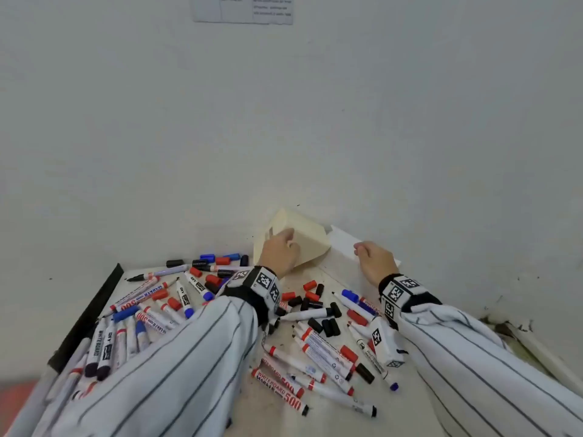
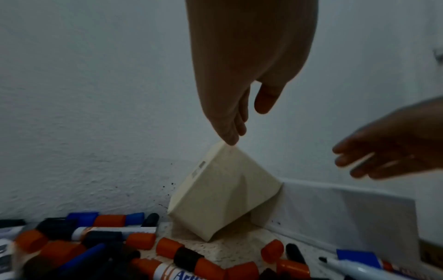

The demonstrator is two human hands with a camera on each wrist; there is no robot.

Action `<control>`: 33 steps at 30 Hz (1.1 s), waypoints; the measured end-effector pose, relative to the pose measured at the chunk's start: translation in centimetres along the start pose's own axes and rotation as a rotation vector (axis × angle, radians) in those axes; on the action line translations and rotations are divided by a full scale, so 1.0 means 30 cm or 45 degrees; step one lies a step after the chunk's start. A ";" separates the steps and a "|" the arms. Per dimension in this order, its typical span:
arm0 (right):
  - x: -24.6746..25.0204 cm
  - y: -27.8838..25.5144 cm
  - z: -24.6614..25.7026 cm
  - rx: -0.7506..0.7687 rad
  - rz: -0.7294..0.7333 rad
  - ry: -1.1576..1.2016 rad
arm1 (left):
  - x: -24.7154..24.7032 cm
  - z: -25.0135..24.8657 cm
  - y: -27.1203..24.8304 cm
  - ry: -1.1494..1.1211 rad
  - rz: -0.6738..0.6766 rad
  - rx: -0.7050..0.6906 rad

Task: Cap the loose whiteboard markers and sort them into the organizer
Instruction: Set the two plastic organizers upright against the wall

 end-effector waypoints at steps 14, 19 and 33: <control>-0.009 0.129 -0.264 -0.259 0.373 -0.848 | -0.157 0.006 0.204 1.122 0.175 -0.402; 0.052 0.145 -0.210 -0.183 0.311 -0.590 | -0.125 -0.014 0.214 1.078 0.141 -0.450; 0.176 0.226 0.088 0.051 -0.341 -0.215 | -0.156 -0.014 0.186 1.181 0.065 -0.492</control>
Point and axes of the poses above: each hand's wrist, its own y-axis towards the middle knuckle, its own x-axis out of the back of the hand, z = x × y, the point moved 8 cm from there along y, towards the middle knuckle, and after that the axes turned 5 degrees about -z, right-handed, at the moved point
